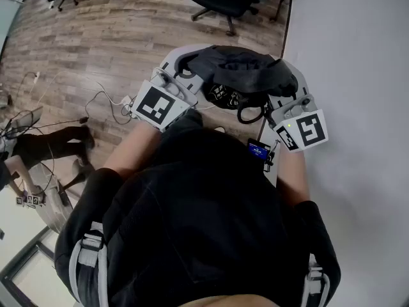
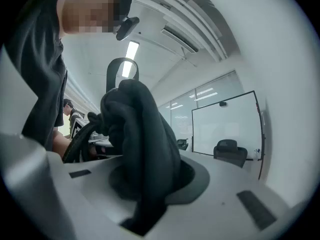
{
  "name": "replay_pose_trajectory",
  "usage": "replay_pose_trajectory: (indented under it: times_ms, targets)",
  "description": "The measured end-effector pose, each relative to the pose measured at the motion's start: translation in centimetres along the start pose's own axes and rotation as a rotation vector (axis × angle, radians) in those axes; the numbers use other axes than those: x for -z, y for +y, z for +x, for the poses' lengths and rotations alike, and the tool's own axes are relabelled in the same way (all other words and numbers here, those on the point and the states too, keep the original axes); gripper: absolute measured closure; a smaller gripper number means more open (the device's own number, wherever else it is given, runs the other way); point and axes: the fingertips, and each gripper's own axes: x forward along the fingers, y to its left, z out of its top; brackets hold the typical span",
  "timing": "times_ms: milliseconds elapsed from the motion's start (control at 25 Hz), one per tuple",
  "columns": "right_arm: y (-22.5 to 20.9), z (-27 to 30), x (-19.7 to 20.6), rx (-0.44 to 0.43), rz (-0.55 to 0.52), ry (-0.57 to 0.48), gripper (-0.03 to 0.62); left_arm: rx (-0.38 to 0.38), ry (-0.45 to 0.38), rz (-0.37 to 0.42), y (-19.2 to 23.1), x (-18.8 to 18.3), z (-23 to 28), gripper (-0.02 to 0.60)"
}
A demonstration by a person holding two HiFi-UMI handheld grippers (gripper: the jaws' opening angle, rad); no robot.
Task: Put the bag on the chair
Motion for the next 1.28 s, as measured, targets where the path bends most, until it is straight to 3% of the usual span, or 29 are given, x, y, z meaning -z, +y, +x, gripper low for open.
replay_pose_trajectory:
  times_ms: [680,880,1280]
  targets:
    - [0.2,6.8,1.5,0.024,0.031,0.034,0.517,-0.035,-0.041,-0.023,5.3,0.7,-1.1,0.558]
    - [-0.2,10.0,1.6,0.065,0.035,0.021,0.514,-0.035,-0.044,-0.007,8.2,0.9,-1.1,0.558]
    - [-0.4,18.6,1.3,0.064,0.028,0.044,0.516,-0.036,-0.048,-0.035,16.7,1.4,-1.5,0.558]
